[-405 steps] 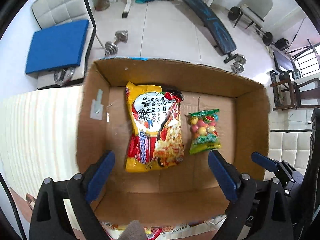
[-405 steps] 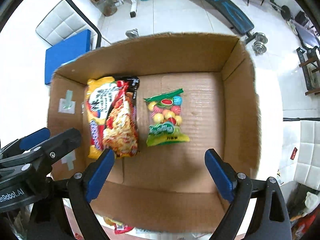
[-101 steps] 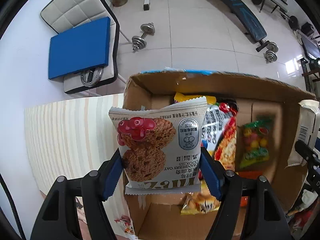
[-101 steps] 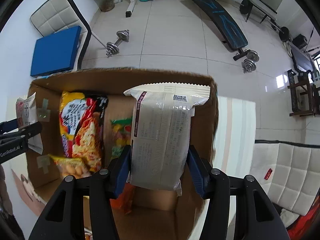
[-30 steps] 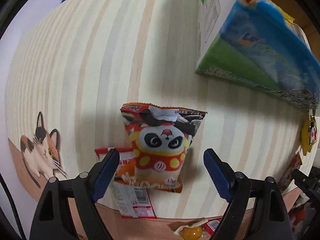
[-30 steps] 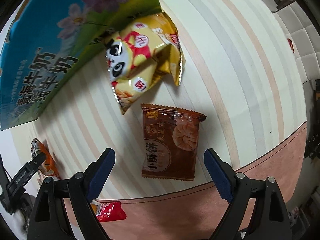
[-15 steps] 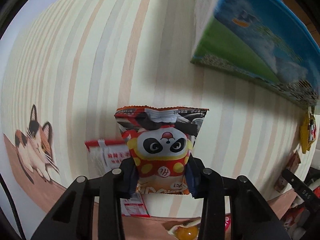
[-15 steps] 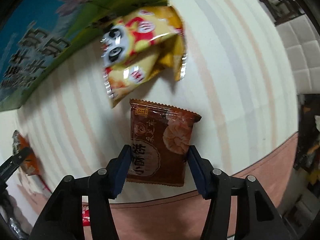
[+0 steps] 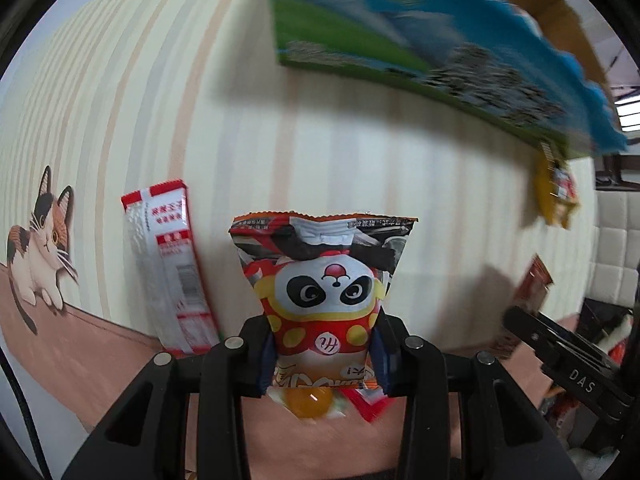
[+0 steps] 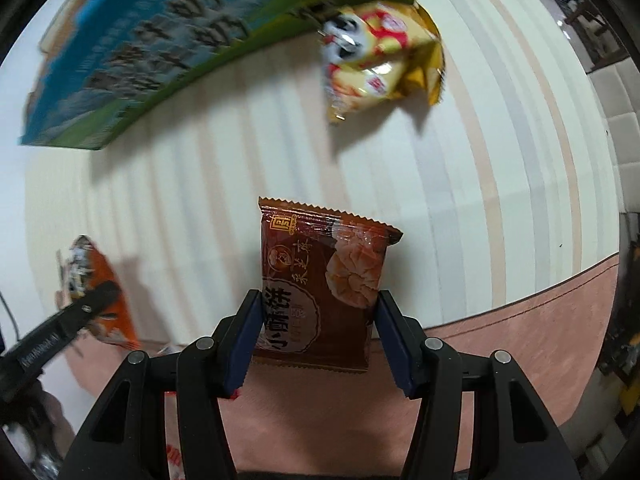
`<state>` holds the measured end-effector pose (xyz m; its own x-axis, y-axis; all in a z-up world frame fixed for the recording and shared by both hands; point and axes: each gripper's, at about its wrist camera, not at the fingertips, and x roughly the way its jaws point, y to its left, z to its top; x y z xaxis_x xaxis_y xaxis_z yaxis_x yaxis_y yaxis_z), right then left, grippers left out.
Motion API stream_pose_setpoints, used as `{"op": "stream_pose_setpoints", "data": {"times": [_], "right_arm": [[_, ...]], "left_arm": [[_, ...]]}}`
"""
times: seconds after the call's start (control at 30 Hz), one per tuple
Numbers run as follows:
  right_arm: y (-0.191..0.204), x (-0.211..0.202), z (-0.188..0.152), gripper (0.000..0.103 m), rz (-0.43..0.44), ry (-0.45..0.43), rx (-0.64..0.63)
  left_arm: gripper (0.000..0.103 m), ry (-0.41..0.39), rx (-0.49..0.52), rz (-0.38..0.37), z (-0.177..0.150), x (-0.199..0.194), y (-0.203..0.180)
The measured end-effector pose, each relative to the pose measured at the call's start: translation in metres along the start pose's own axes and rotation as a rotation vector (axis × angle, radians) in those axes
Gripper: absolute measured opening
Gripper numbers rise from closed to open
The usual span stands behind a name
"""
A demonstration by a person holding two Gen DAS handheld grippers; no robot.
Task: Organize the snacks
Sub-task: 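Carry the panda bag with the left tool while the right tool carries the cookie packet into the box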
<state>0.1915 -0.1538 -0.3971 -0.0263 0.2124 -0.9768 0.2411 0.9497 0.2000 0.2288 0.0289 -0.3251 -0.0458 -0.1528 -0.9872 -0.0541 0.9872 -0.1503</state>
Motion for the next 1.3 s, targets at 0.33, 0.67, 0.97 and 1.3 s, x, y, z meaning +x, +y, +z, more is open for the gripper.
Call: {"op": "stream_pose_setpoints", "data": {"times": [0.33,0.67,0.97,1.3], "right_arm": [[0.023,-0.109,0.021,0.059,0.151,-0.151,-0.071],[0.042,-0.190,0.121,0.059,0.152,-0.265,-0.124],[0.048,-0.161,0.196,0.059,0.017,-0.200,-0.144],[0.041,-0.121,0.235,0.059,-0.084,-0.130,-0.151]], "left_arm": [[0.035,-0.164,0.089,-0.114,0.033,-0.112,-0.049],[0.035,-0.267,0.119,-0.024,0.120,-0.169,-0.070],[0.035,-0.159,0.111,0.125,0.195,-0.129,-0.058],[0.036,-0.037,0.098,0.176,0.224,-0.081,-0.046]]}}
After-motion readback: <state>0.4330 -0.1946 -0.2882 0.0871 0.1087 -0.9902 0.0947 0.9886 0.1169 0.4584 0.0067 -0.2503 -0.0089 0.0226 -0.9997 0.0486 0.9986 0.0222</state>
